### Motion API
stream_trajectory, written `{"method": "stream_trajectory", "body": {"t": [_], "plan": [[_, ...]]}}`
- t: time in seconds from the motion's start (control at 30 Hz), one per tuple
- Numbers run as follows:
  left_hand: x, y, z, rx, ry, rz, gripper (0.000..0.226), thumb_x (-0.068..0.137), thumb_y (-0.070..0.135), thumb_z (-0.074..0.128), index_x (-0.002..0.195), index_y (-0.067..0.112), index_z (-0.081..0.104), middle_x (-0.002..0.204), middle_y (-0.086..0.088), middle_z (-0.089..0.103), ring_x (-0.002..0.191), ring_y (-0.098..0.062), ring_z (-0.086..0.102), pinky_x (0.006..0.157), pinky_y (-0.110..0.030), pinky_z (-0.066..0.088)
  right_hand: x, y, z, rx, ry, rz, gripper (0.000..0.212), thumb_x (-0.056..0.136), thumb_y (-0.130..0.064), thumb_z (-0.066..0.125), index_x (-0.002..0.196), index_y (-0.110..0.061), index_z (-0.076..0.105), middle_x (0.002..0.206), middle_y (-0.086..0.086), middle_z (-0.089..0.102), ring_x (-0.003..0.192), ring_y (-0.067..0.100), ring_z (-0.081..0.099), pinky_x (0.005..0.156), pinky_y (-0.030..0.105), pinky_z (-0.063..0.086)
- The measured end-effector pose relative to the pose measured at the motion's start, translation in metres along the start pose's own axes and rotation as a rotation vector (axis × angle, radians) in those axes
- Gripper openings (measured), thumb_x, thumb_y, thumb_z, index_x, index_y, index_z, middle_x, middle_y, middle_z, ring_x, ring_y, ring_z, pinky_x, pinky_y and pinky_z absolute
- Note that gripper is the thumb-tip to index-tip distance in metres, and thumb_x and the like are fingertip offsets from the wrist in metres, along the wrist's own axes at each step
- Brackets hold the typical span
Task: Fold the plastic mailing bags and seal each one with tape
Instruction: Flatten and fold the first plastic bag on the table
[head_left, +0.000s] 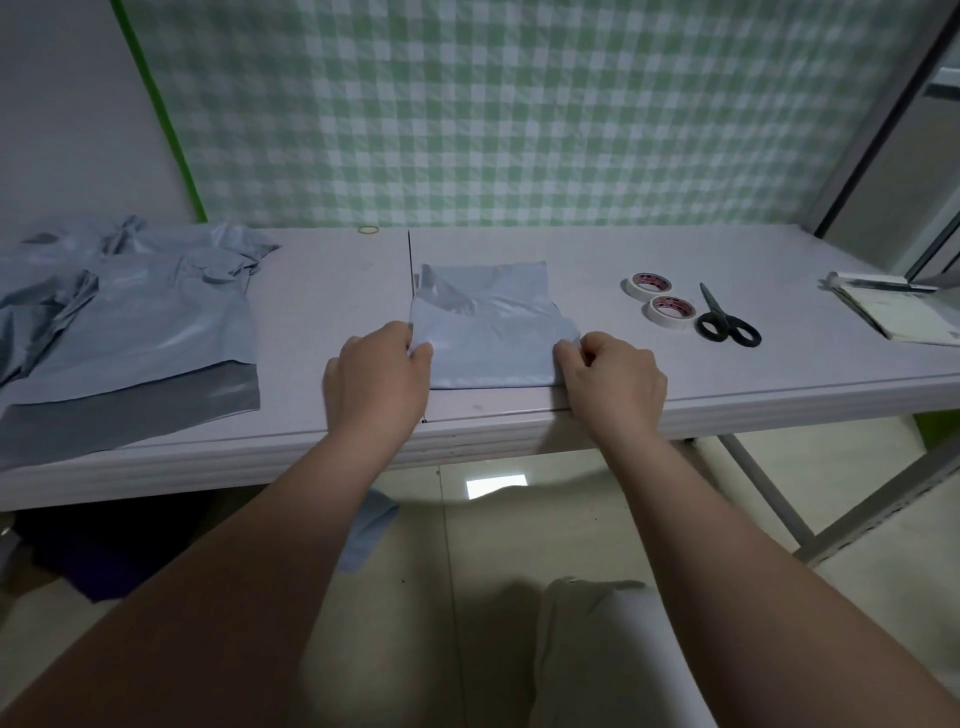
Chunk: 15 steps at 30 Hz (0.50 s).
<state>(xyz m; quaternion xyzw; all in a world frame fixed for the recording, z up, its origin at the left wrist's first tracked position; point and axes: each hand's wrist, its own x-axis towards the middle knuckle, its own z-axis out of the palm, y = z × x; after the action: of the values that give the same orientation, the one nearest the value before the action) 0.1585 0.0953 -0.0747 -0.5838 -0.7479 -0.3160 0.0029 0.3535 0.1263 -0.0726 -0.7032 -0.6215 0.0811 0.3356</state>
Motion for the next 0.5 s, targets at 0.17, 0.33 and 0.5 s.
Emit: {"method": "stream_trajectory", "body": {"t": [0.17,0.33,0.5], "plan": [[-0.001,0.002,0.001,0.041,0.004,-0.028,0.014,0.095,0.026,0.045,0.083,0.019,0.045,0.077,0.005,0.050,0.079,-0.022,0.043,0.072,-0.032,0.028,-0.001,-0.003,0.004,-0.060,0.052,0.006,0.033,0.090,-0.035,0.045,0.068,-0.013,0.057,0.067,0.007,0.056,0.080,0.027,0.038,0.068,0.034,0.029],[0.001,0.005,0.008,0.016,-0.021,0.019,0.012,0.093,0.023,0.045,0.104,0.021,0.042,0.091,-0.003,0.058,0.081,-0.025,0.045,0.070,-0.032,0.029,0.002,0.002,0.000,-0.061,0.054,0.024,0.024,0.089,-0.033,0.048,0.075,-0.018,0.060,0.069,0.003,0.054,0.083,0.024,0.033,0.073,0.034,0.029],[-0.006,0.021,0.016,0.081,-0.048,0.152,0.037,0.091,0.013,0.044,0.121,0.032,0.055,0.093,-0.006,0.065,0.088,-0.027,0.051,0.072,-0.032,0.035,0.009,0.018,-0.011,-0.135,0.072,0.065,0.023,0.087,-0.035,0.050,0.075,-0.020,0.062,0.072,0.003,0.057,0.085,0.026,0.041,0.075,0.034,0.029]]}}
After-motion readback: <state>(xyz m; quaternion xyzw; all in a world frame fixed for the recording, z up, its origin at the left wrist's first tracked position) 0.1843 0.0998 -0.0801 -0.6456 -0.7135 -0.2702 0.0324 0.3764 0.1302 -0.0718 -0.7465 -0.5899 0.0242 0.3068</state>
